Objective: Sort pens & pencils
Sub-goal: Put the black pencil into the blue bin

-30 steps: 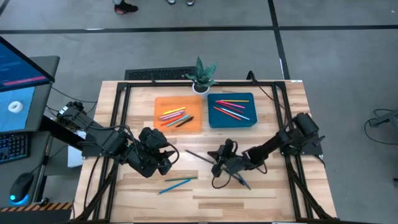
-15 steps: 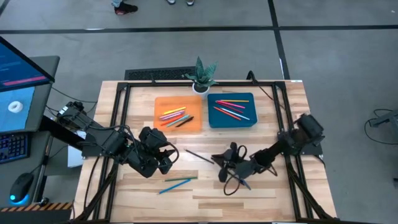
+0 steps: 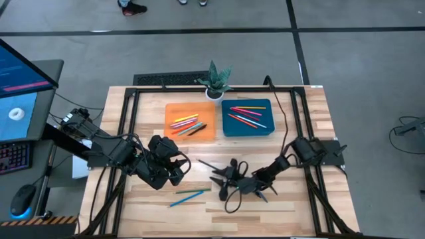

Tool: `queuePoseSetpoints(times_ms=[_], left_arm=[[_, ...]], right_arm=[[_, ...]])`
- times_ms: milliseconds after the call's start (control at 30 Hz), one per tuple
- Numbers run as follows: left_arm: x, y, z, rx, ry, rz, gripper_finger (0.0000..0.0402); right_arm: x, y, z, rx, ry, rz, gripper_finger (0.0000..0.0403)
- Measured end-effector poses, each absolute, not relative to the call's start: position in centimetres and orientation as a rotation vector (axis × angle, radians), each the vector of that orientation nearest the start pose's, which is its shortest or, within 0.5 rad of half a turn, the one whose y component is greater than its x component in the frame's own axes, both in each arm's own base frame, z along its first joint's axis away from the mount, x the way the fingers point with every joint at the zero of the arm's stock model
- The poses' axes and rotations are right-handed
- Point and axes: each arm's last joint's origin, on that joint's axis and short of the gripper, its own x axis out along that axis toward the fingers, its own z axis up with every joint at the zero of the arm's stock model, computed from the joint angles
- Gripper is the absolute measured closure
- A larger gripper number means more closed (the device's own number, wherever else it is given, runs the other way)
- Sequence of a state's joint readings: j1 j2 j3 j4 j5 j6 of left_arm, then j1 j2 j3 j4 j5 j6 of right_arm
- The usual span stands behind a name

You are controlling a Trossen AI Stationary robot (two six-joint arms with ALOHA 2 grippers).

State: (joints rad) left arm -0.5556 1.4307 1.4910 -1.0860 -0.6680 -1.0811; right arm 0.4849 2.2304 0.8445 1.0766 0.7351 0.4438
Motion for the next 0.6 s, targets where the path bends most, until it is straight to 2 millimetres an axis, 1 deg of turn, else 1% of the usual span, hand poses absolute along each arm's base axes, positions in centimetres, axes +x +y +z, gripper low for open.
queuePoseSetpoints(times_ms=[133,233,300,433,500,600], left_arm=[[23.9,-12.9,36.2,-0.427,0.664,0.513,0.0235],[23.9,-12.9,36.2,-0.420,0.664,0.511,0.0235],[23.9,-12.9,36.2,-0.415,0.659,0.516,0.0235],[23.9,-12.8,36.2,-0.410,0.651,0.523,0.0235],[23.9,-12.8,36.2,-0.407,0.653,0.525,0.0235],[23.9,-12.8,36.2,-0.405,0.651,0.527,0.0235]], right_arm=[[33.9,15.5,5.2,0.256,0.186,-0.329,0.0242],[33.3,15.1,4.9,0.224,0.207,-0.336,0.0241],[32.9,15.3,5.4,0.194,0.208,-0.322,0.0237],[32.3,15.6,6.9,0.147,0.190,-0.295,0.0224],[32.1,15.4,7.5,0.113,0.187,-0.292,0.0215],[31.9,14.9,7.1,0.098,0.214,-0.306,0.0200]])
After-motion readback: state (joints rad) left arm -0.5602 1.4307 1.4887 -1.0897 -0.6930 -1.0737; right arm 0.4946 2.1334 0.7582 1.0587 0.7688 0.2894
